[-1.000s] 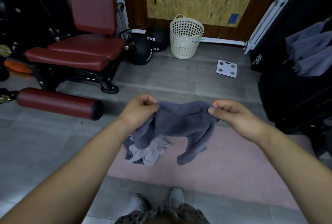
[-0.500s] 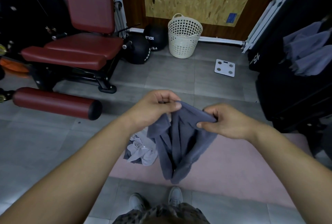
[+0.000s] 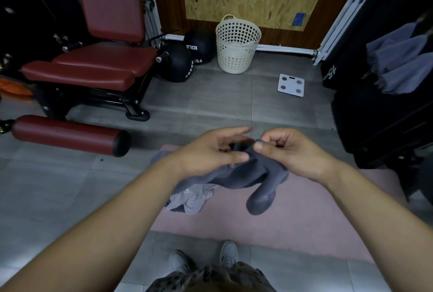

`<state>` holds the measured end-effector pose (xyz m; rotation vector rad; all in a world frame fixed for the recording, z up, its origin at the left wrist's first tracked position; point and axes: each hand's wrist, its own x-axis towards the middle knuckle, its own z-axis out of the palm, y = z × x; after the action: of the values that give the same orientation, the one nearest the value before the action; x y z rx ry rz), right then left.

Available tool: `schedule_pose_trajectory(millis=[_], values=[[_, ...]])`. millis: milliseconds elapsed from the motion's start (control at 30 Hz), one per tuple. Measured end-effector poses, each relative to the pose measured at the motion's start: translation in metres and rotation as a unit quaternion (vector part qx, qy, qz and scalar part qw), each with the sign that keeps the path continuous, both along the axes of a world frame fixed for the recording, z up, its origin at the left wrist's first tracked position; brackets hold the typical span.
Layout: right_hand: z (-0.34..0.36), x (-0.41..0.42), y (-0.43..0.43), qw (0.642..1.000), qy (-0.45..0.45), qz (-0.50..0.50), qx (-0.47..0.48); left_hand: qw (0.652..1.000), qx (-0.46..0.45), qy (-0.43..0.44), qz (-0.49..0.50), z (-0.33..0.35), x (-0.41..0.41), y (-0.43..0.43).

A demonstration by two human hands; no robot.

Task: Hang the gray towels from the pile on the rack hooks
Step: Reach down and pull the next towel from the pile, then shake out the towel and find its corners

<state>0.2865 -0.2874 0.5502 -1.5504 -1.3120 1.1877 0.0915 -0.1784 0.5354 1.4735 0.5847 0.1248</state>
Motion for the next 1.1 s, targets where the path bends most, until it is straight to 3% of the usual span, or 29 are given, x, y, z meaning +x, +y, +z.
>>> schedule_pose_trajectory(millis=[400,567,700,800,967,1100], values=[[0.012,0.007,-0.005,0.997,-0.074,0.012,-0.012,0.998,0.053,-0.029,-0.012,-0.005,0.023,-0.009],[0.007,0.015,-0.016,0.997,-0.036,-0.016,-0.061,0.994,0.07,-0.03,0.076,-0.008,0.02,-0.007],[0.001,0.027,-0.03,0.993,-0.06,-0.025,-0.102,0.973,0.058,-0.033,0.222,-0.018,0.006,0.01],[-0.003,0.033,-0.036,0.989,-0.069,-0.076,-0.107,0.962,0.071,-0.017,0.263,-0.023,-0.004,0.014],[-0.002,0.019,-0.029,0.994,-0.034,-0.083,-0.064,0.989,0.051,-0.008,0.138,-0.012,-0.003,-0.002],[0.004,0.001,-0.016,0.999,0.026,-0.036,-0.031,0.997,-0.049,-0.052,0.043,0.004,0.011,-0.015]])
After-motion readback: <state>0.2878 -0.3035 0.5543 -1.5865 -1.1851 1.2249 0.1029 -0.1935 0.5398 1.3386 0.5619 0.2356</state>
